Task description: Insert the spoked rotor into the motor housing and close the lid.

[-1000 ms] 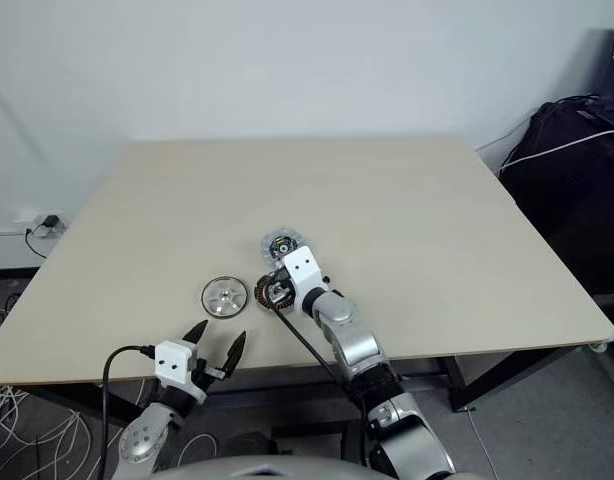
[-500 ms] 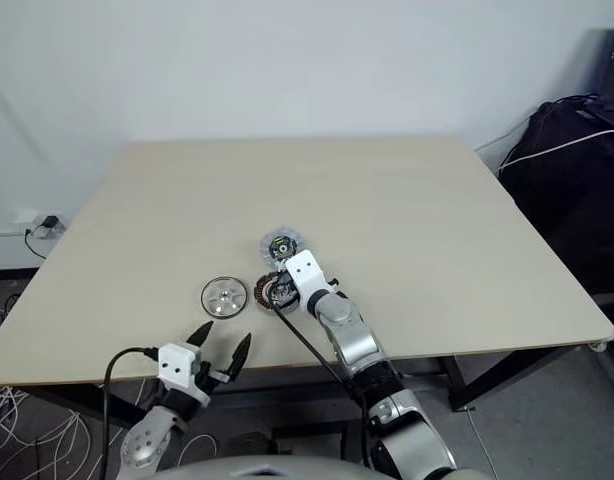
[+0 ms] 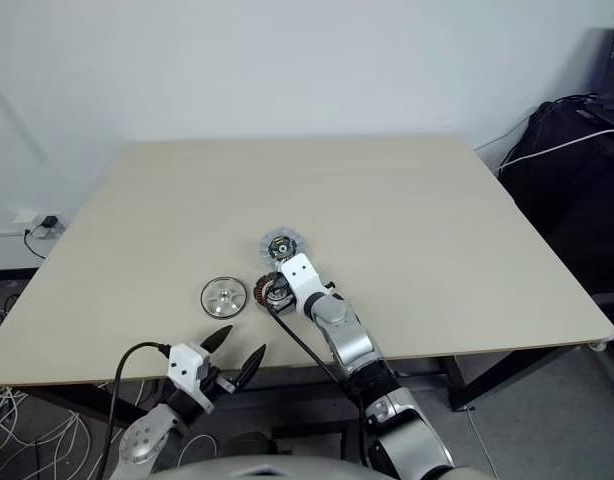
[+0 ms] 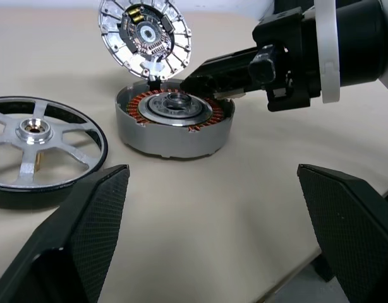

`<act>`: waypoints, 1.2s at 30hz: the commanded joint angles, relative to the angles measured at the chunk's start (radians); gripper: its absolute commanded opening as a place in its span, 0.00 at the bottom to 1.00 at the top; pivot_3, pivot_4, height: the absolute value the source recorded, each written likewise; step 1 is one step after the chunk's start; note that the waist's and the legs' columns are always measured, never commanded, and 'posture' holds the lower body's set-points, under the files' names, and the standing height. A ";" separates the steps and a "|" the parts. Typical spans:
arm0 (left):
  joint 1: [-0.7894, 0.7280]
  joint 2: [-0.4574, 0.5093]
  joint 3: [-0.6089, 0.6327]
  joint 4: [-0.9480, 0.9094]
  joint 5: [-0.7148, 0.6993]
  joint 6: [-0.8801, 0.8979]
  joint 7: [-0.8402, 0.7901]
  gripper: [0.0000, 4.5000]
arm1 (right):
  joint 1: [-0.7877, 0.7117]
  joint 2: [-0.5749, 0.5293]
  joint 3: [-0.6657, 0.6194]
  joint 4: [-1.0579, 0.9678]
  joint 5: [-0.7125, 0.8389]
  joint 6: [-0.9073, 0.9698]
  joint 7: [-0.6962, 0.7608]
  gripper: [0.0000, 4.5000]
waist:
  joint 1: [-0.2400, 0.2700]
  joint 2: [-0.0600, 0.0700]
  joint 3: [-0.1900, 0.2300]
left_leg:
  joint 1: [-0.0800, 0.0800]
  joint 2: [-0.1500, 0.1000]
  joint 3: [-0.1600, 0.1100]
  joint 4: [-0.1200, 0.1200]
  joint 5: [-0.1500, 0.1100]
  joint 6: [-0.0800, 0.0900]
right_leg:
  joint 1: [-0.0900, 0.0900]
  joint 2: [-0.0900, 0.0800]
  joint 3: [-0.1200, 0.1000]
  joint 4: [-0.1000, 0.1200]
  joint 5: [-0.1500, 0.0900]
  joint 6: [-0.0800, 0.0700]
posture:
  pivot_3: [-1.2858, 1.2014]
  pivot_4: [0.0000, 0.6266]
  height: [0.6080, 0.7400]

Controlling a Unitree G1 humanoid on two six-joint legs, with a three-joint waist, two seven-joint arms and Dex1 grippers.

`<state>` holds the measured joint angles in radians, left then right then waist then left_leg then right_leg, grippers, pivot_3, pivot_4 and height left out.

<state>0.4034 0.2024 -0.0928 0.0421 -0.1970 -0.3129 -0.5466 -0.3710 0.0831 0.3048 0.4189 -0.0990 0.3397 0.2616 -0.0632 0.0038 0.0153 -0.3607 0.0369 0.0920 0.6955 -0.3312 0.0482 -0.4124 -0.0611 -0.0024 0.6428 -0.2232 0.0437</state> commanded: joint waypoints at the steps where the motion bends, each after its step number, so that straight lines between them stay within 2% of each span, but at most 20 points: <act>1: -0.016 -0.008 0.013 0.008 0.014 -0.035 0.023 1.00 | -0.024 0.008 -0.005 -0.025 0.002 0.002 0.000 0.00 | 0.000 0.000 0.000 | 0.000 0.000 0.000 0.000 0.000 0.000 | 0.000 0.000 0.000 0.000 0.000 0.000 | 0.52 0.00 1.00; 11: -0.031 -0.075 0.066 0.081 0.066 -0.126 0.167 1.00 | -0.020 0.012 0.002 -0.029 0.002 0.008 0.005 0.00 | 0.001 0.000 0.000 | 0.000 0.000 0.000 0.000 0.000 0.000 | 0.000 0.000 0.000 0.000 0.000 0.000 | 0.52 0.00 1.00; 18: -0.026 -0.080 0.061 0.104 0.053 -0.137 0.147 1.00 | -0.018 0.014 0.013 -0.030 0.004 0.011 0.013 0.00 | 0.001 0.000 0.000 | 0.000 0.000 0.000 0.000 0.000 0.000 | 0.000 0.000 0.000 0.000 0.000 0.000 | 0.52 0.00 1.00; 27: 0.018 -0.083 0.044 0.048 0.061 -0.132 0.143 1.00 | -0.014 0.015 0.021 -0.035 0.000 0.012 0.020 0.00 | 0.000 0.000 0.000 | 0.000 0.000 0.000 0.000 0.000 0.000 | 0.000 0.000 0.000 0.000 0.000 0.000 | 0.52 0.00 1.00; 31: 0.058 -0.101 0.006 -0.006 0.096 -0.127 0.169 1.00 | -0.015 0.014 0.008 -0.036 -0.010 -0.031 -0.017 0.00 | 0.000 0.000 0.000 | 0.000 0.000 0.000 0.000 0.000 0.000 | 0.000 0.000 0.000 0.000 0.000 0.000 | 0.52 0.00 1.00; 36: 0.035 -0.087 0.009 -0.015 0.085 -0.097 0.175 1.00 | -0.020 0.022 -0.013 -0.038 -0.007 -0.102 -0.055 0.00 | 0.002 0.000 0.000 | 0.000 0.000 -0.001 0.000 0.000 0.000 | 0.000 0.000 0.000 0.000 0.000 0.000 | 0.52 0.00 1.00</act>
<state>0.4492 0.1109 -0.0867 0.0728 -0.1105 -0.4125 -0.3726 -0.3706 0.0928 0.3067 0.4184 -0.1111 0.2808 0.2183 -0.0613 0.0036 0.0154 -0.3607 0.0372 0.0914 0.6955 -0.3314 0.0484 -0.4124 -0.0612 -0.0027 0.6428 -0.2232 0.0436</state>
